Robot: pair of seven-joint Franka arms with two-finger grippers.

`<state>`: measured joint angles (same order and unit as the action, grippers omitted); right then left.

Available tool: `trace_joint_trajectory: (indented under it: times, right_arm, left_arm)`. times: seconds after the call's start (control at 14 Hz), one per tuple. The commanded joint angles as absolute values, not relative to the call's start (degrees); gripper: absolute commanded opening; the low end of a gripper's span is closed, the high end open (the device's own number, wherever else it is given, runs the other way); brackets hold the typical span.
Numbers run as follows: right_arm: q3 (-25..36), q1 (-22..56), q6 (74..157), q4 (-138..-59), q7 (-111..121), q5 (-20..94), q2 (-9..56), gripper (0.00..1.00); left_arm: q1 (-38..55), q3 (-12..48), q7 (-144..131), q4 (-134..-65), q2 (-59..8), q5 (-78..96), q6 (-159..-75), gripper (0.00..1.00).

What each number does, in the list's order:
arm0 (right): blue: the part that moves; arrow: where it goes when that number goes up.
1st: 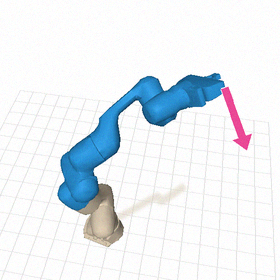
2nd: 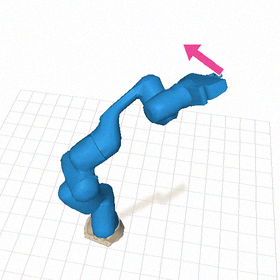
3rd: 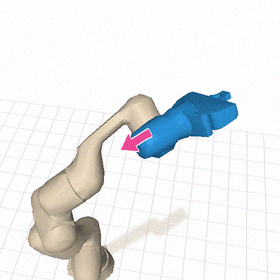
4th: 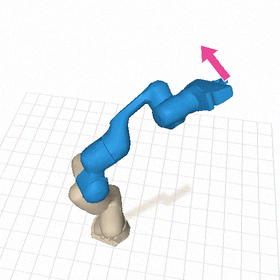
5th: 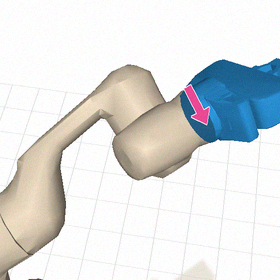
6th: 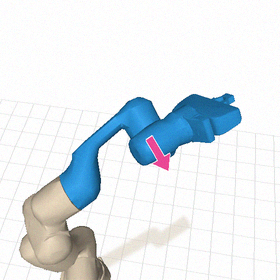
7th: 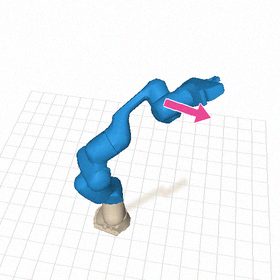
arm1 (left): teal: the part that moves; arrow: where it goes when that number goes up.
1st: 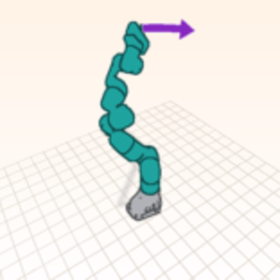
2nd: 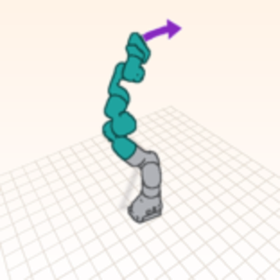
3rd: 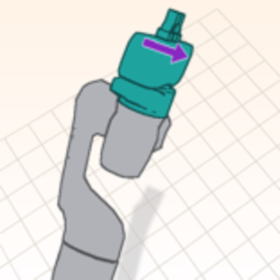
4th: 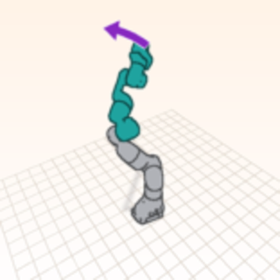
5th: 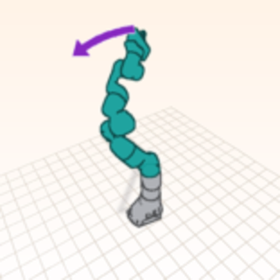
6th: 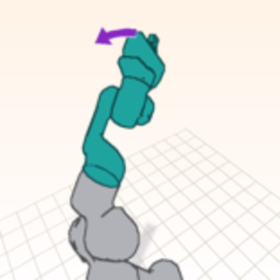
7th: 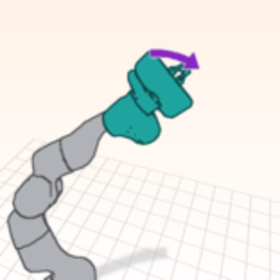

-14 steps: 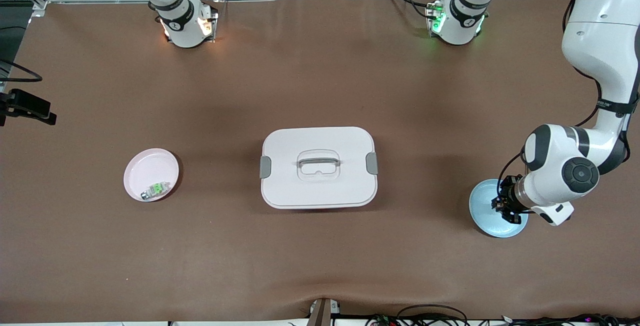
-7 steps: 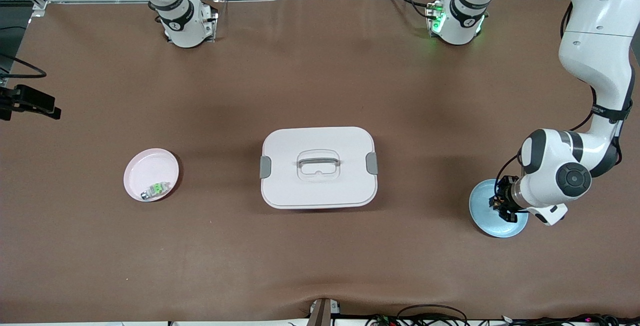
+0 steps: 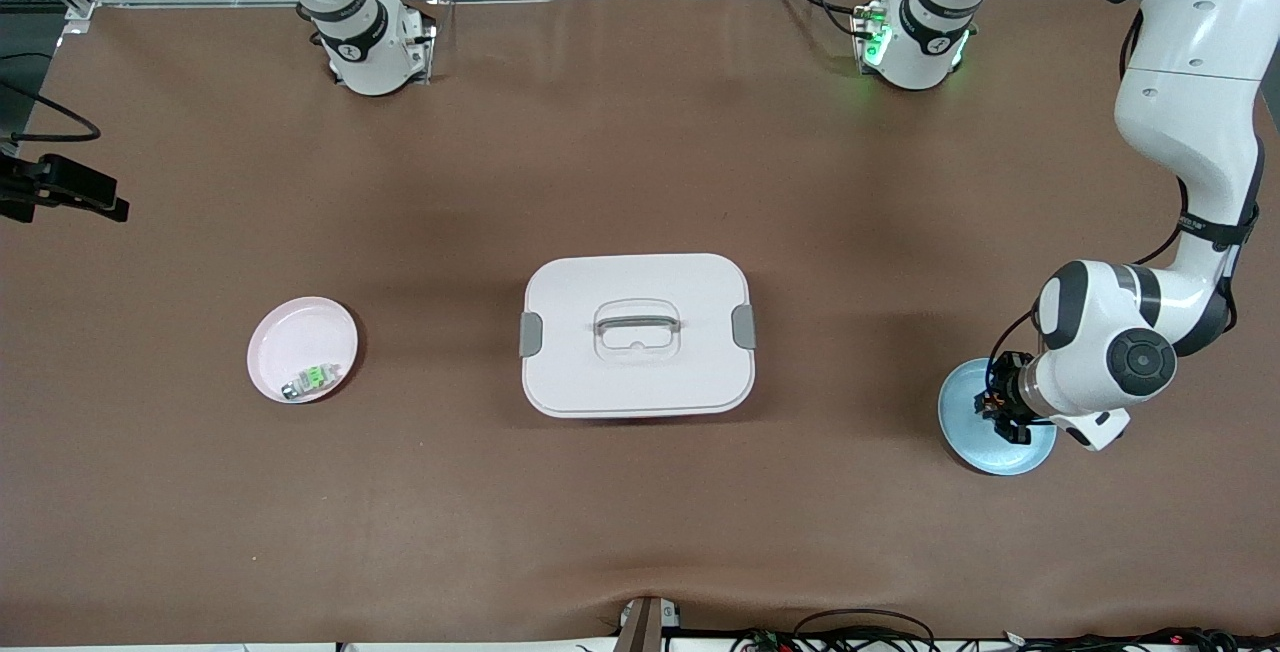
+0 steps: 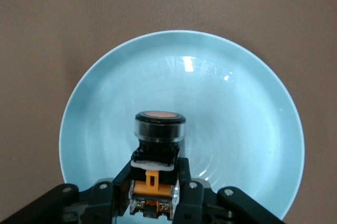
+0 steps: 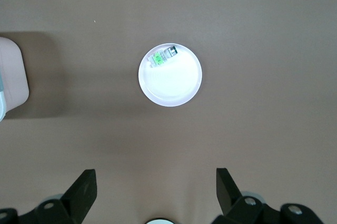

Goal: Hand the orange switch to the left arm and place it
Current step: 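Open the left gripper to release the switch on the plate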

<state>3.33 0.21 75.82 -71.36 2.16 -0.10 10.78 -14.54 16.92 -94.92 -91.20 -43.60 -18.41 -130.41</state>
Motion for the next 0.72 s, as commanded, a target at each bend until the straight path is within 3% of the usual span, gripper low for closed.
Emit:
trace_joint_trajectory:
  times: [0.0, 0.14, 0.57, 0.64]
  right_arm:
    - [2.64, -0.88, 76.29, -73.56, -5.15, 1.23, 8.7, 1.0]
    - [2.55, -1.05, 76.29, -73.56, -5.8, 1.32, 8.35, 1.0]
    - [2.37, -3.07, 76.2, -73.83, -1.68, 2.81, 7.3, 1.0]
    - [2.37, -3.08, 76.11, -73.83, -1.32, 2.81, 7.21, 1.0]
  left_arm:
    - [-14.41, 16.88, -96.33, -90.26, -44.3, -19.69, -130.69, 0.0]
    - [-14.41, 16.88, -96.24, -90.26, -44.3, -19.69, -130.78, 0.18]
    - [-14.41, 16.88, -96.06, -90.18, -44.21, -19.51, -130.78, 1.0]
    - [-14.41, 16.88, -96.06, -90.18, -44.12, -19.6, -130.69, 1.0]
